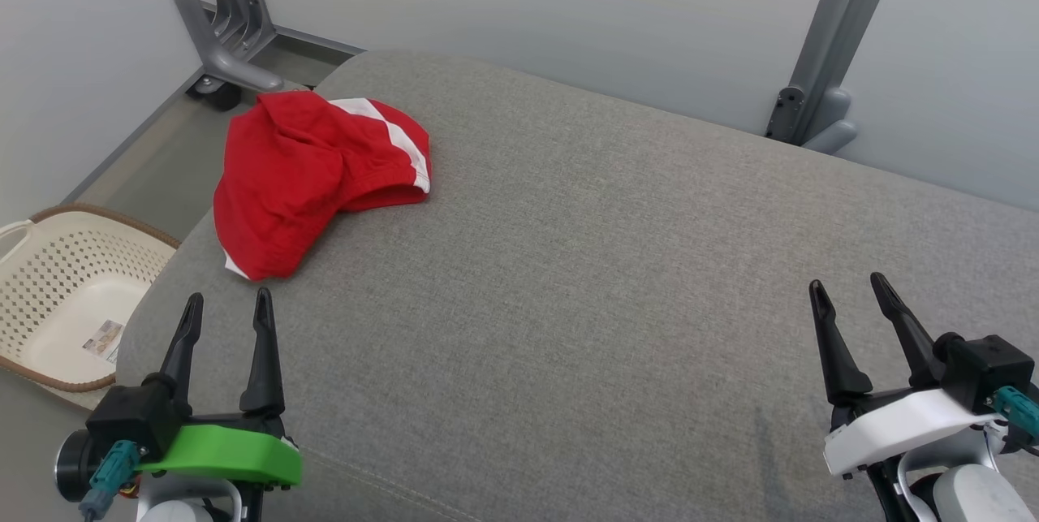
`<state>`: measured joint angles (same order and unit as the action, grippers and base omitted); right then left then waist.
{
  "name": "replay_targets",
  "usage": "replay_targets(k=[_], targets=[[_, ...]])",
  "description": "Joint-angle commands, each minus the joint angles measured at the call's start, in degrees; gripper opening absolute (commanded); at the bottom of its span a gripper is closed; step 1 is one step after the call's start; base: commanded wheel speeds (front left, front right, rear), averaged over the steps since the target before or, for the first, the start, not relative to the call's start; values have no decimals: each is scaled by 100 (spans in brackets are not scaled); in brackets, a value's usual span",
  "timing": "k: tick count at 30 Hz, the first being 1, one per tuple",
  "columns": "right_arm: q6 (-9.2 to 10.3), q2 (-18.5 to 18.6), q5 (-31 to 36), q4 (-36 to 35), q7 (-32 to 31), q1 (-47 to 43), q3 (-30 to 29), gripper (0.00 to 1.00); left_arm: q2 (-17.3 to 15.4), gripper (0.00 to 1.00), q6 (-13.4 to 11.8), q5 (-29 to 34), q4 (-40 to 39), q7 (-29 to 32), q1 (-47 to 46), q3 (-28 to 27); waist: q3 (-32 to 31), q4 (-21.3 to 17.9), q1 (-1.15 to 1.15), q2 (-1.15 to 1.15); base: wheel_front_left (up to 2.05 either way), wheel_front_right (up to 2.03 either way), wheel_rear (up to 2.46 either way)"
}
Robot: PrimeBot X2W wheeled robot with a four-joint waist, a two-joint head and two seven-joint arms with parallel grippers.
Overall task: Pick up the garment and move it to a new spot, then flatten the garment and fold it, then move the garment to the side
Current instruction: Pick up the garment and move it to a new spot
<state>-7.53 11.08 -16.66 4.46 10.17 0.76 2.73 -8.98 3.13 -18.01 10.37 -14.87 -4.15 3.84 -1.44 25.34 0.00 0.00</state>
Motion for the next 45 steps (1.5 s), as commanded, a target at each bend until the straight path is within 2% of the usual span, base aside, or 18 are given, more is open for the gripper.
replay_targets(k=[1,14,23,29,38,45], targets=[[9,34,-28,41,46,66,12,100,18,100,39,38,15,-28,-1,-22,0,75,0,0,0,0,0],[9,112,-75,95,46,210,93,100,186,100,78,47,-9,-28,-195,-110,159,57,0,0,0,0,0],[9,411,26,-345,-256,724,289,100,269,100,89,181,106,-26,-1247,-273,1123,-431,0,0,0,0,0],[9,578,18,-630,-399,1029,434,100,148,100,159,17,1010,21,-2199,-365,1801,-831,0,0,0,0,0],[9,780,-33,-875,-479,1482,620,100,-64,100,375,-492,3396,309,-3761,-354,2736,-1287,0,0,0,0,0],[9,862,-95,-849,-419,1731,730,100,-216,100,426,-758,4846,386,-4579,-277,3107,-1507,0,0,0,0,0]])
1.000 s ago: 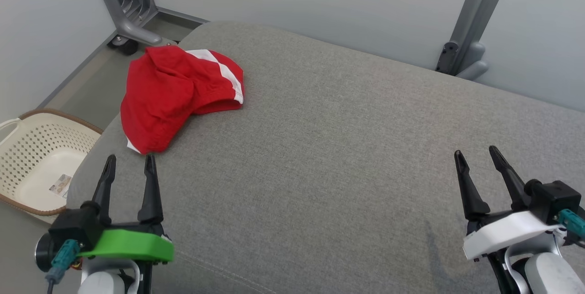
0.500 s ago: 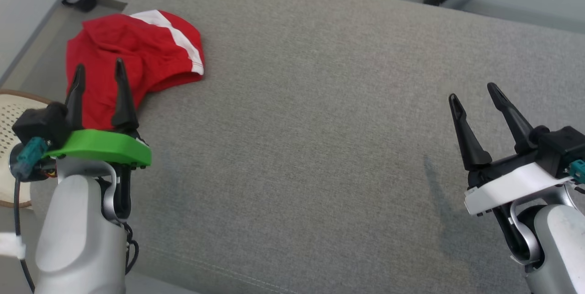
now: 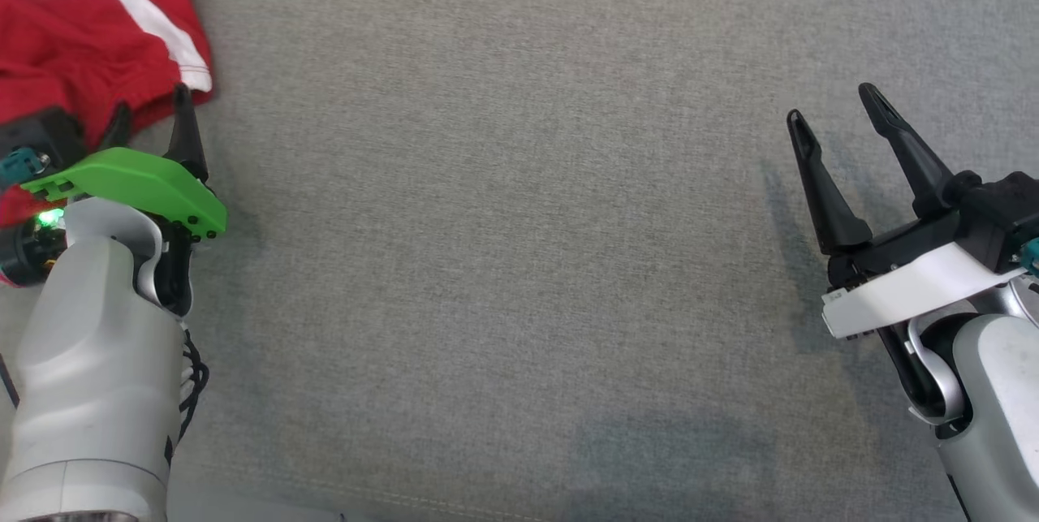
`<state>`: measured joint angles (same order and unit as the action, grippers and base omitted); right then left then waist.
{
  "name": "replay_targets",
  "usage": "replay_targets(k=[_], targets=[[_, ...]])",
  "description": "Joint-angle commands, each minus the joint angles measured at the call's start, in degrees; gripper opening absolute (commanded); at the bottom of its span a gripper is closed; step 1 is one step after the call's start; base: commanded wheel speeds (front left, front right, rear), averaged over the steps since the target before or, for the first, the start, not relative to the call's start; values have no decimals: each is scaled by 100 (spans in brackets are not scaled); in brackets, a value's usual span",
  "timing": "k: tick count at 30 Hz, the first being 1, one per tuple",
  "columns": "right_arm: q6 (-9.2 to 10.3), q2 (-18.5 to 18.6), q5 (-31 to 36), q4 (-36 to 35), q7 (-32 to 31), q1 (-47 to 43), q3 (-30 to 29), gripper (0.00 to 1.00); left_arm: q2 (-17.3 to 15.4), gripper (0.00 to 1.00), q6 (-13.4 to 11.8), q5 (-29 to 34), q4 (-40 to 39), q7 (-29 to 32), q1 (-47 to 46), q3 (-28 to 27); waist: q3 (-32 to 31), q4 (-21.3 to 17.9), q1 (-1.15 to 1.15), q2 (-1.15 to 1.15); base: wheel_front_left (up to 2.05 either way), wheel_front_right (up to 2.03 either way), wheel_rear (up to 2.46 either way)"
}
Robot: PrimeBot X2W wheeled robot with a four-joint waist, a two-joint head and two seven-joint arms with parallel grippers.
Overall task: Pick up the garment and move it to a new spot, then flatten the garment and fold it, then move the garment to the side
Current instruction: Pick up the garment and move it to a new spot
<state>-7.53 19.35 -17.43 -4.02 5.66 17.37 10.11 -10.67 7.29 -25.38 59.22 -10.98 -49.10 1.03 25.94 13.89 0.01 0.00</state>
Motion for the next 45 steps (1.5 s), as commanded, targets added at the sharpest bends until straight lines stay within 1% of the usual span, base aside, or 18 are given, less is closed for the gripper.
replay_targets(k=[1,4,5,6,7,10,12,15,18,21,28,29,37,40,45], targets=[[9,42,-20,14,41,89,-16,100,-83,100,13,-41,121,5,-158,12,390,-387,-1,0,0,0,0],[9,60,-30,49,67,109,-30,100,-133,100,19,-137,550,53,-318,16,417,-447,-1,0,0,0,0],[9,65,-34,62,66,114,-40,100,-157,86,21,-159,635,25,-370,25,413,-462,-1,0,0,0,0],[9,66,-42,70,74,117,-54,100,-191,36,23,-169,714,-4,-421,33,407,-472,-1,0,0,0,0],[9,67,-46,79,83,117,-65,100,-211,0,23,-177,797,-3,-442,50,397,-479,-1,0,0,0,0],[9,56,-58,115,103,97,-84,100,-256,0,25,-164,938,-134,-471,112,340,-488,-1,0,0,0,0],[9,37,-62,139,113,65,-106,100,-341,0,26,-105,944,-252,-489,148,279,-479,-1,0,0,0,0],[9,1,-67,183,141,-5,-135,100,-455,0,22,-22,829,-381,-440,199,141,-461,-1,0,0,0,0],[9,-31,-72,252,172,-91,-183,100,-499,0,23,60,595,-410,-322,204,-30,-416,-1,0,0,0,0],[9,-83,-72,298,206,-161,-219,100,-599,0,-48,161,102,-417,-142,92,-202,-385,-1,0,0,0,0],[9,-248,-61,469,341,-361,-267,100,-661,0,-233,450,-1330,-422,665,-320,-751,-393,-1,0,0,0,0],[9,-248,-61,469,341,-361,-267,100,-661,0,-233,450,-1330,-422,665,-320,-751,-393,-1,0,0,0,0],[9,-445,-62,608,436,-672,-346,100,-439,0,-385,795,-3072,-416,1952,-716,-1332,-414,-1,0,0,0,0],[9,-501,-55,613,448,-770,-397,100,-333,0,-467,877,-3583,-416,2402,-763,-1458,-409,-1,0,0,0,0],[9,-566,-37,616,440,-911,-477,100,-129,0,-606,916,-4183,-416,3033,-753,-1646,-393,-1,0,0,0,0]])
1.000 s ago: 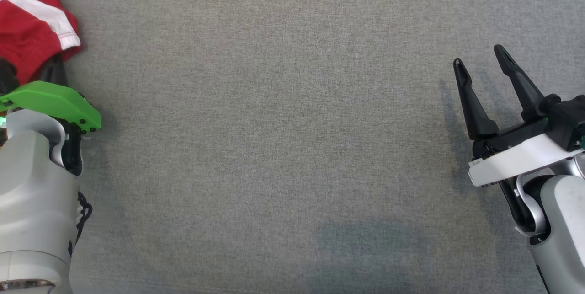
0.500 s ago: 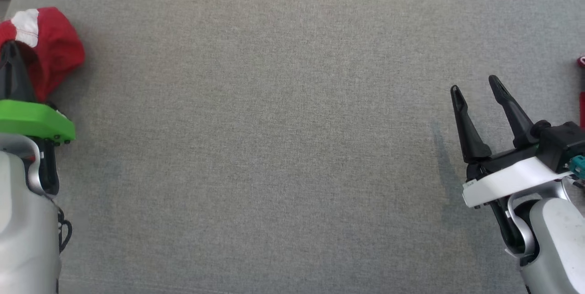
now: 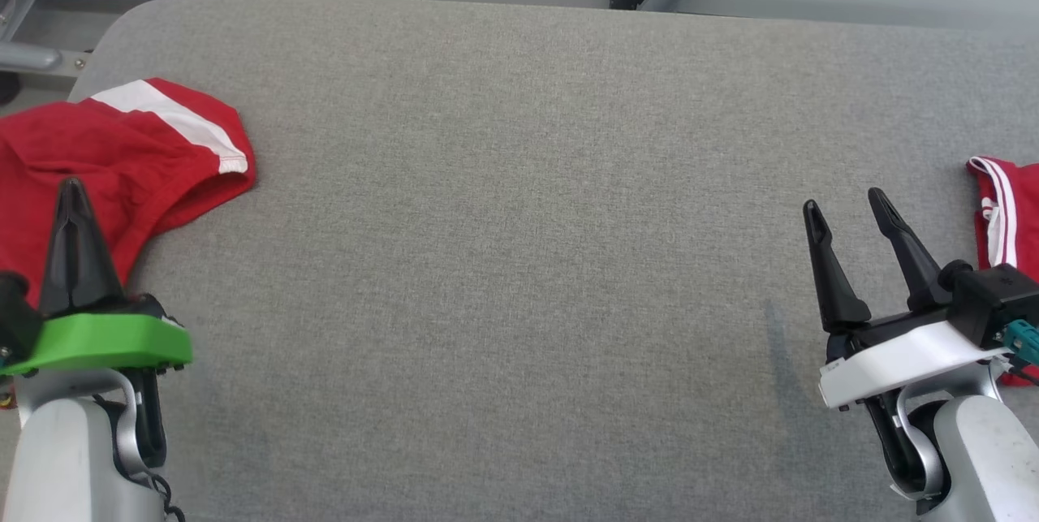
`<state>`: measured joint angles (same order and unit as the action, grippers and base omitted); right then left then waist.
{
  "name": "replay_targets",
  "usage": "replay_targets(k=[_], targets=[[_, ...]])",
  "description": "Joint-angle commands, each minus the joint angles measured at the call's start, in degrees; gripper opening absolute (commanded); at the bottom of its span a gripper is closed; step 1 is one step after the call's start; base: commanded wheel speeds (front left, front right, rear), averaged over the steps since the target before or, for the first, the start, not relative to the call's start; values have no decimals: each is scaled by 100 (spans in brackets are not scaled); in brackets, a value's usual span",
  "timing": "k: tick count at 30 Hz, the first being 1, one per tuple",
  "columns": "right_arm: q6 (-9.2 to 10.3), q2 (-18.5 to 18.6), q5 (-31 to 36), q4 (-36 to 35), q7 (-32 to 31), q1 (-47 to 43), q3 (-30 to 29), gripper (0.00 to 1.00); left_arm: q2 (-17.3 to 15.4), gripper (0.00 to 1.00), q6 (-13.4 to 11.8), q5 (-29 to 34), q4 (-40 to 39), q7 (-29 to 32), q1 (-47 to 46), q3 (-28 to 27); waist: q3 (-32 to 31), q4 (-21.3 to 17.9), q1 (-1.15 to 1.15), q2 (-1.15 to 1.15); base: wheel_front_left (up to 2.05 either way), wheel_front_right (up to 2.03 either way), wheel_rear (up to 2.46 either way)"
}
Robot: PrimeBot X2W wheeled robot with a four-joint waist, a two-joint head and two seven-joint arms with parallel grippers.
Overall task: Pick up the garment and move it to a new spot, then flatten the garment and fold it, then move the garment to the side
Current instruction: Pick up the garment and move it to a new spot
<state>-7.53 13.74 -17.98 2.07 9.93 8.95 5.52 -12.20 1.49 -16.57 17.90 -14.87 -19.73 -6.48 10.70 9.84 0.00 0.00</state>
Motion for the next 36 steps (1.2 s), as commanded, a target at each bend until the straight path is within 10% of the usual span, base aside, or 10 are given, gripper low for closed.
replay_targets(k=[1,2,3,36], targets=[[9,-15,24,18,13,-89,-18,100,87,21,-51,-14,-145,-24,210,-6,-172,13,0,0,0,0,0],[9,-22,25,20,10,-111,-18,100,123,93,-86,-11,-239,-5,324,-2,-214,14,0,0,0,0,0],[9,-36,36,28,18,-164,-29,100,203,100,-153,-9,-449,-4,525,17,-306,28,0,0,0,0,0],[9,-240,47,42,-102,-831,-62,100,428,100,-541,271,-1784,518,2490,528,-1155,378,0,0,0,0,0]])
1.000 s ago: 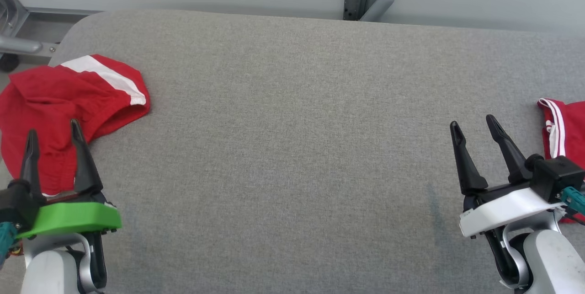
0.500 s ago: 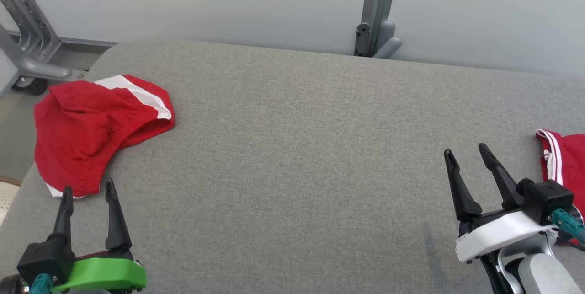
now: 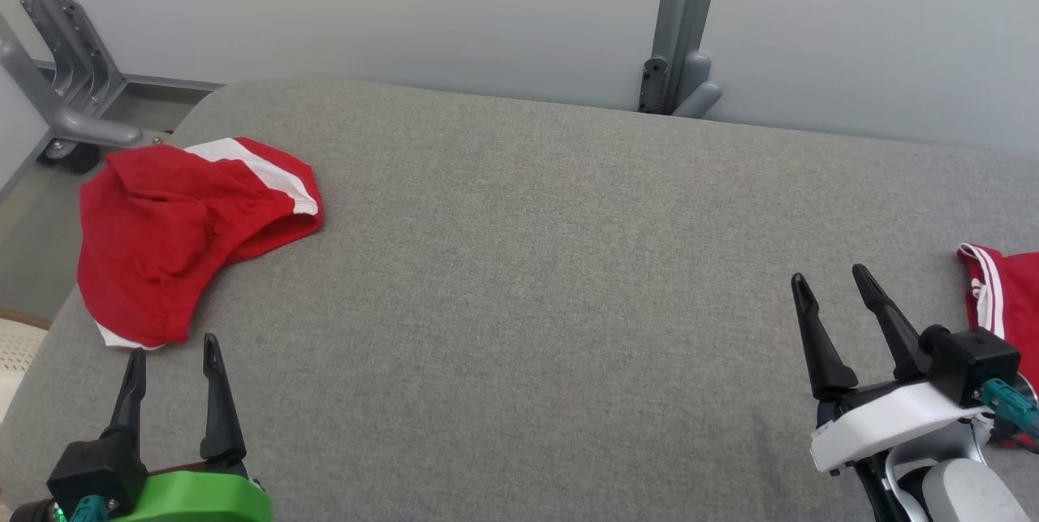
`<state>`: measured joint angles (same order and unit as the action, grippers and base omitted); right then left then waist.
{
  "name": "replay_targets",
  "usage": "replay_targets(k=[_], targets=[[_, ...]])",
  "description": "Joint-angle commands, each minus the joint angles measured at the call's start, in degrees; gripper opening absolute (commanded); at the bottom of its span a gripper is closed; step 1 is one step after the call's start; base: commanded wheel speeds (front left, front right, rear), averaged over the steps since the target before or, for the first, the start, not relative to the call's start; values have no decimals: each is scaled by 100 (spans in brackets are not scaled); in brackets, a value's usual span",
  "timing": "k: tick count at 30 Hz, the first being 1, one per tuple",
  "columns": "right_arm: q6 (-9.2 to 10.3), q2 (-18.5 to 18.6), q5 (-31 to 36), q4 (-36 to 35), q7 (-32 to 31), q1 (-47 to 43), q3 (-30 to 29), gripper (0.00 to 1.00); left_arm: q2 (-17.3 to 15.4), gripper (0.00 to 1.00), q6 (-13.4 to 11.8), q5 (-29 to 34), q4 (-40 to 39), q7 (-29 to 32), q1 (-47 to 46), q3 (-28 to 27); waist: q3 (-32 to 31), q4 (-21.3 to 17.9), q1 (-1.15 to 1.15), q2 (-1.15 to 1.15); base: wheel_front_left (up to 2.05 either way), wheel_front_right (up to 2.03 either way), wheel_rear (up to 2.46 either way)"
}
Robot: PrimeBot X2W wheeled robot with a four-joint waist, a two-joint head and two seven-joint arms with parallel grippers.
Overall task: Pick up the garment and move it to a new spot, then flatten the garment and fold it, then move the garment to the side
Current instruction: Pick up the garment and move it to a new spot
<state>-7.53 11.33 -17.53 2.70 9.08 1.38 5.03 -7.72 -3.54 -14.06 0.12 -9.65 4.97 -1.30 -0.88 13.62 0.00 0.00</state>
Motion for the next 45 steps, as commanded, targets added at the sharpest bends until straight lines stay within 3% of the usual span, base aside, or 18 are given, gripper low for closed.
replay_targets(k=[1,16,25,35,36,45], targets=[[9,1,-1,-23,-24,-73,-12,100,-16,100,-46,22,-10,-1,12,22,7,3,0,0,0,0,0],[9,9,7,-108,-55,-42,-64,100,-86,100,-40,19,-143,-165,-266,69,117,101,0,0,0,0,0],[9,288,71,-548,-319,418,0,100,-275,100,173,-132,193,-213,-1805,46,1078,-9,0,0,0,0,0],[9,536,81,-902,-444,1097,152,100,-574,100,686,-649,2922,14,-4012,-62,2317,-537,0,0,0,0,0],[9,536,81,-902,-444,1097,152,100,-574,100,686,-649,2922,14,-4012,-62,2317,-537,0,0,0,0,0],[9,628,46,-979,-369,1446,186,100,-825,100,917,-1003,5330,430,-5328,-140,3107,-895,0,0,0,0,0]])
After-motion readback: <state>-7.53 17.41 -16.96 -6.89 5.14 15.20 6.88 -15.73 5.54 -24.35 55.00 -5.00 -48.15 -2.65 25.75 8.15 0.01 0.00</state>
